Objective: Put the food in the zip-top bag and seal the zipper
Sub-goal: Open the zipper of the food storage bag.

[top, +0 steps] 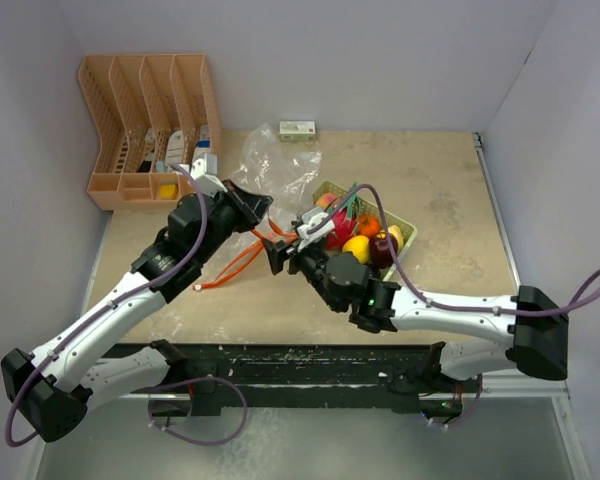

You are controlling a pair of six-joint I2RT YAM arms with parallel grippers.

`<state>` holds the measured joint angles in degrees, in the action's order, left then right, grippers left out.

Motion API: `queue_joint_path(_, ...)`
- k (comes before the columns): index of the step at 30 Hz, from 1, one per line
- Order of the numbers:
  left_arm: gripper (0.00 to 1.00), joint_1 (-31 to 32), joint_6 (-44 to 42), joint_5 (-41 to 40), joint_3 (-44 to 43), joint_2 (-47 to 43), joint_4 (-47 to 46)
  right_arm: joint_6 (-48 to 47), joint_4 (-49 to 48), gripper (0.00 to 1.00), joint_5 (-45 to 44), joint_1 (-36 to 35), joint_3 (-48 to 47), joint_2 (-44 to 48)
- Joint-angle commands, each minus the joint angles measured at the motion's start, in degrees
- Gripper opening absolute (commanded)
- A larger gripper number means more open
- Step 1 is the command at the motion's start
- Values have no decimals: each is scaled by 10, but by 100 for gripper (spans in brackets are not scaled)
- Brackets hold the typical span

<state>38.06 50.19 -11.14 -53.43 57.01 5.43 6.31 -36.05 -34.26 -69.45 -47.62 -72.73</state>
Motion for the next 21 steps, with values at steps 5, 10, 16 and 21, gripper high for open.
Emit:
queue_joint_path(5,0,2,20,14,-46,-10,-6,-65,-101,74,-116,-10,-50,-76)
queue_joint_path(10,0,2,24,23,-33,-25,-2,-108,-159,72,-189,-10,-59,-110)
queue_joint_path(16,0,2,29,30,-12,-43,2,-156,-220,70,-238,-10,-58,-130)
queue_joint_path(21,0,3,27,43,-4,-44,15,-198,-269,55,-244,-10,-66,-140)
